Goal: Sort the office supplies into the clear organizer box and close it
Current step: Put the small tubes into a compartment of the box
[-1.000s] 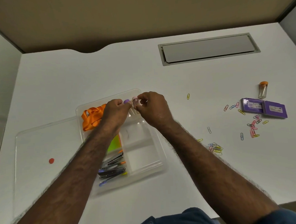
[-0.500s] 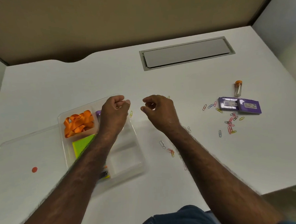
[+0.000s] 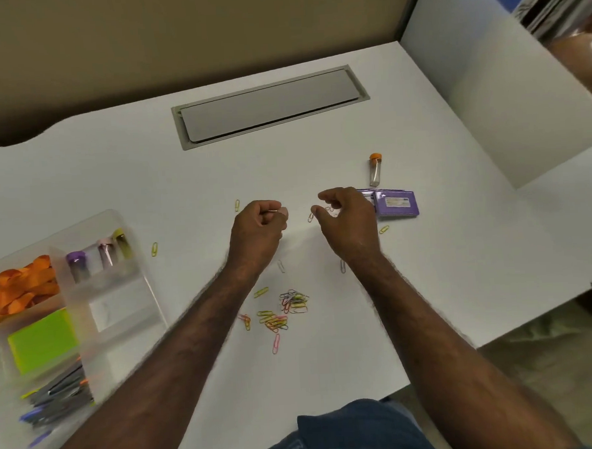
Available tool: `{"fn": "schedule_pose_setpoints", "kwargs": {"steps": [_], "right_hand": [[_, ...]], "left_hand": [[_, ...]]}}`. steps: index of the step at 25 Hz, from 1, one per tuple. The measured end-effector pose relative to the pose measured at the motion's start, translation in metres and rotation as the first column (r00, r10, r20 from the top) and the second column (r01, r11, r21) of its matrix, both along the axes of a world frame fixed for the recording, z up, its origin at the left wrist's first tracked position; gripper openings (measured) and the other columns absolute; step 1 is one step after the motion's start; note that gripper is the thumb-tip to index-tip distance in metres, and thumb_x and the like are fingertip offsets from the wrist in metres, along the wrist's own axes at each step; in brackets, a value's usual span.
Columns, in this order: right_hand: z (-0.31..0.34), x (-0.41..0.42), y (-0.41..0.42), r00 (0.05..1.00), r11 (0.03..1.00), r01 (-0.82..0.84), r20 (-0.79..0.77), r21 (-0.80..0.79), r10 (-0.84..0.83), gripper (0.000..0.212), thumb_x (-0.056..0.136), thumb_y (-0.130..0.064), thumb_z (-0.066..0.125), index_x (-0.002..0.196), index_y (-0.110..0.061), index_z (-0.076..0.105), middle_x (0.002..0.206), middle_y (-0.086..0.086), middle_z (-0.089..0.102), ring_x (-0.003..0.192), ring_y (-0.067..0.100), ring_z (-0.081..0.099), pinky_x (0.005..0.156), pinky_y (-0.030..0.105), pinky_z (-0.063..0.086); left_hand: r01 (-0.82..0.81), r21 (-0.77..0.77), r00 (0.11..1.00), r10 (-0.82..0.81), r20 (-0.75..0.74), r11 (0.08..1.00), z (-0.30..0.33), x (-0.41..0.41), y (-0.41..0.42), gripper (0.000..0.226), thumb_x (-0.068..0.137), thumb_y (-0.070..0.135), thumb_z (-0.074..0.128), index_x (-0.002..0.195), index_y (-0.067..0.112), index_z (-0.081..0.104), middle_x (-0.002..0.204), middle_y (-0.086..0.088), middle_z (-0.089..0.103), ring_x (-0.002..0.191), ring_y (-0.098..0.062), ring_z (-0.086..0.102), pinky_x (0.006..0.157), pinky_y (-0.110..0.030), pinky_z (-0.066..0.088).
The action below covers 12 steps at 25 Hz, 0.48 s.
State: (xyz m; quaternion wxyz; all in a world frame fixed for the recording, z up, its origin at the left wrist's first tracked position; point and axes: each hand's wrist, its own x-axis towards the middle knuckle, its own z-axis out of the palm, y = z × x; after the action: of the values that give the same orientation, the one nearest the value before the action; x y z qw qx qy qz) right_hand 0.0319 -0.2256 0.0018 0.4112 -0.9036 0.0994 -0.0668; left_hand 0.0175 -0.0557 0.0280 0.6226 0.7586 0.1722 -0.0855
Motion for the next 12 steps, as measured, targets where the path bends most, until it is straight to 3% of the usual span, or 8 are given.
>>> {"fn": "schedule_pose_setpoints", "kwargs": {"steps": [6, 12], "right_hand": [[-0.014, 0.044, -0.076, 0.991, 0.978, 0.13, 0.011, -0.165, -0.13, 0.055, 0.092, -0.033, 0.073, 0.143, -0.02, 0.058, 0.135, 0.006, 0.063, 0.123, 0.027, 0.058, 0.104, 0.044, 0.047], [-0.028, 0.08, -0.107, 0.991, 0.929, 0.085, -0.069, -0.359, -0.118, 0.048, 0.097, -0.045, 0.064, 0.136, -0.018, 0.065, 0.133, 0.008, 0.067, 0.119, 0.03, 0.062, 0.102, 0.045, 0.048]], "left_hand": [[0.082, 0.005, 0.996, -0.082, -0.03, 0.997, -0.01, 0.026, -0.067, 0.011, 0.095, 0.025, 0.07, 0.106, 0.021, 0.07, 0.102, -0.006, 0.078, 0.099, -0.026, 0.075, 0.094, -0.053, 0.06], [0.132, 0.068, 0.991, -0.13, -0.031, 0.989, -0.014, 0.042, -0.098, 0.02, 0.099, 0.029, 0.067, 0.113, 0.015, 0.071, 0.109, -0.003, 0.076, 0.102, -0.022, 0.073, 0.093, -0.049, 0.061]]}}
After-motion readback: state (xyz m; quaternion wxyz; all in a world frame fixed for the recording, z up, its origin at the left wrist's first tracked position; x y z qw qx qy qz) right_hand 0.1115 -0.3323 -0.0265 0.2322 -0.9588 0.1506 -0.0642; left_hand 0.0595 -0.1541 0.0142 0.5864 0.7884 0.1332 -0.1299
